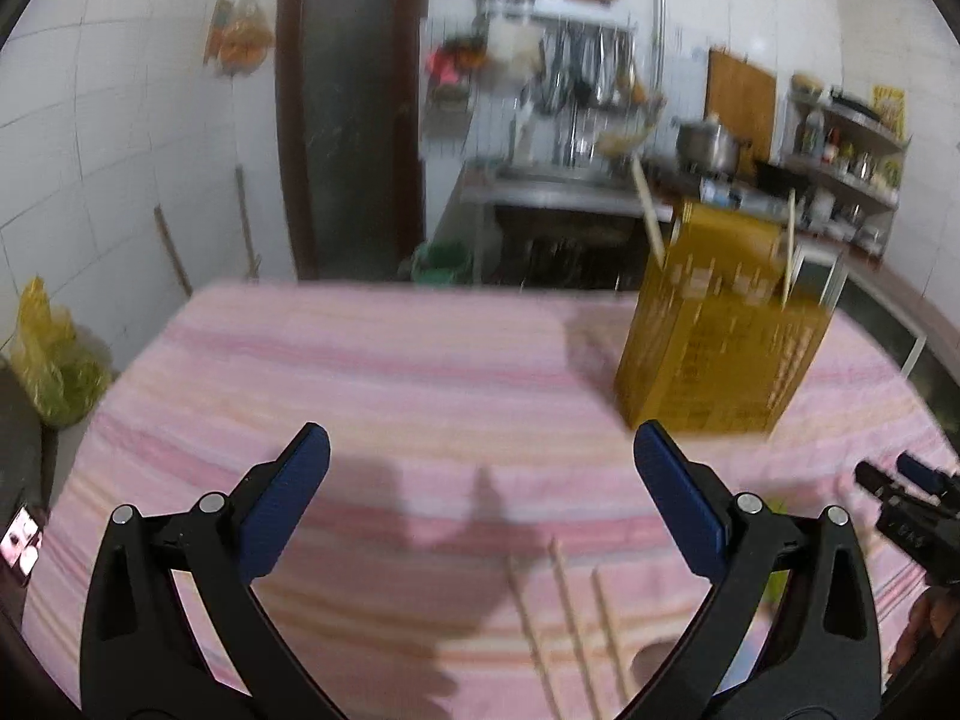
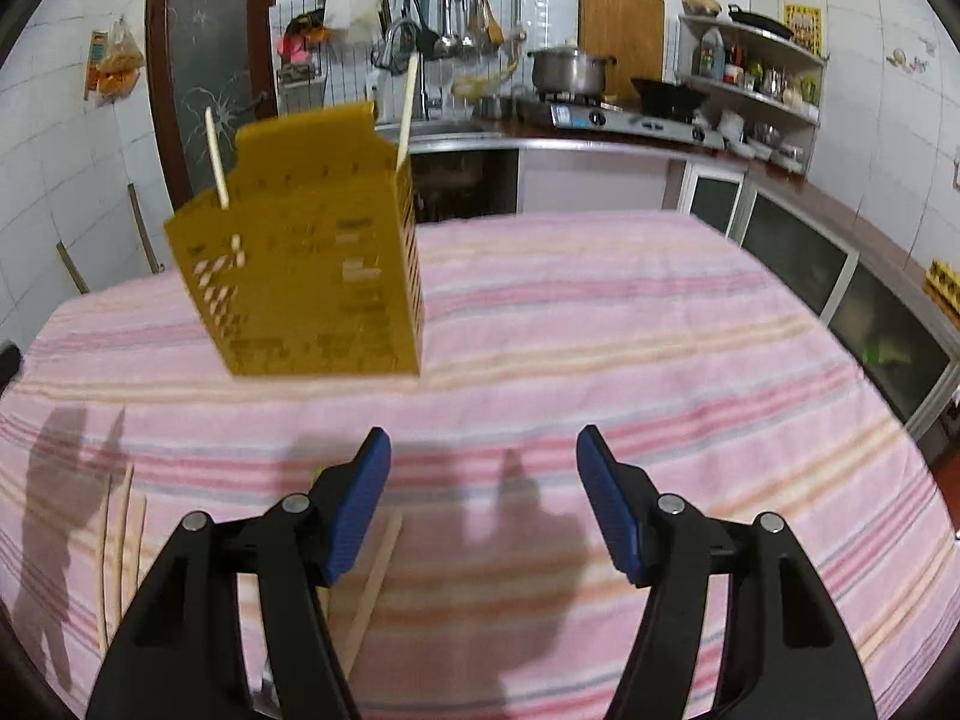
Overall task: Organize utensils
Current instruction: 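Close the left tool on another chopstick while the right tool grasps one too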
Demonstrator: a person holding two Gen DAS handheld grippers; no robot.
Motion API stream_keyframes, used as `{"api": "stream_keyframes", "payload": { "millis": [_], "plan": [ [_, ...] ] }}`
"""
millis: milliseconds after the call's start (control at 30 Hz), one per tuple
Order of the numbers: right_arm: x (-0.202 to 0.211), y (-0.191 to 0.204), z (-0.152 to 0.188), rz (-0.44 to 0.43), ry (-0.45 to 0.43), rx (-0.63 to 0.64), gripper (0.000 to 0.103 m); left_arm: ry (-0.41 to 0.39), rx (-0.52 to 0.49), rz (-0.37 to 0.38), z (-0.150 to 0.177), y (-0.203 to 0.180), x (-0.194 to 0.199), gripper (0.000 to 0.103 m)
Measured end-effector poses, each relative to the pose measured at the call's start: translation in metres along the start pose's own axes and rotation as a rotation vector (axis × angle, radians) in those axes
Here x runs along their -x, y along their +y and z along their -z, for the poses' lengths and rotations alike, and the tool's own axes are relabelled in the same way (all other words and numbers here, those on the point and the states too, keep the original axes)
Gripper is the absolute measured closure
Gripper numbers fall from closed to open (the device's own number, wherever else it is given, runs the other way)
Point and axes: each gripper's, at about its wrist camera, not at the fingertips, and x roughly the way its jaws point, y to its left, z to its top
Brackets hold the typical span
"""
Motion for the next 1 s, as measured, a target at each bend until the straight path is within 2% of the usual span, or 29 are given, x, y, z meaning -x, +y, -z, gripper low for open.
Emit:
{"api": "stream_keyframes", "payload": {
  "millis": [200, 500, 567, 600, 800, 1000],
  "plan": [
    [-0.009, 0.015, 0.025, 0.005, 0.072, 0.049, 0.039, 0.152, 0.003, -0.038, 0.044, 0.001, -0.033, 0.005],
    [-0.019, 0.021, 0.033, 0.011, 0.141, 0.045, 0.04, 0.232, 0.027, -0.059, 0.062, 0.009, -0.056, 0.005],
    [-0.022, 0.024, 0.034, 0.001, 0.159, 0.047, 0.044, 0.258, 0.026, -0.069, 0.064, 0.009, -0.062, 0.005],
    [-0.024, 0.026, 0.035, -0.002, 0.167, 0.05, 0.052, 0.266, 0.025, -0.081, 0.064, 0.008, -0.063, 0.006],
    [-0.026, 0.029, 0.035, -0.037, 0.19, 0.031, 0.068, 0.292, 0.029, -0.054, 0.067, 0.0, -0.066, 0.026],
    [-0.034, 0.03, 0.028, -0.075, 0.203, 0.031, 0.087, 0.306, 0.03, -0.008, 0.067, -0.011, -0.065, 0.053]
  ]
}}
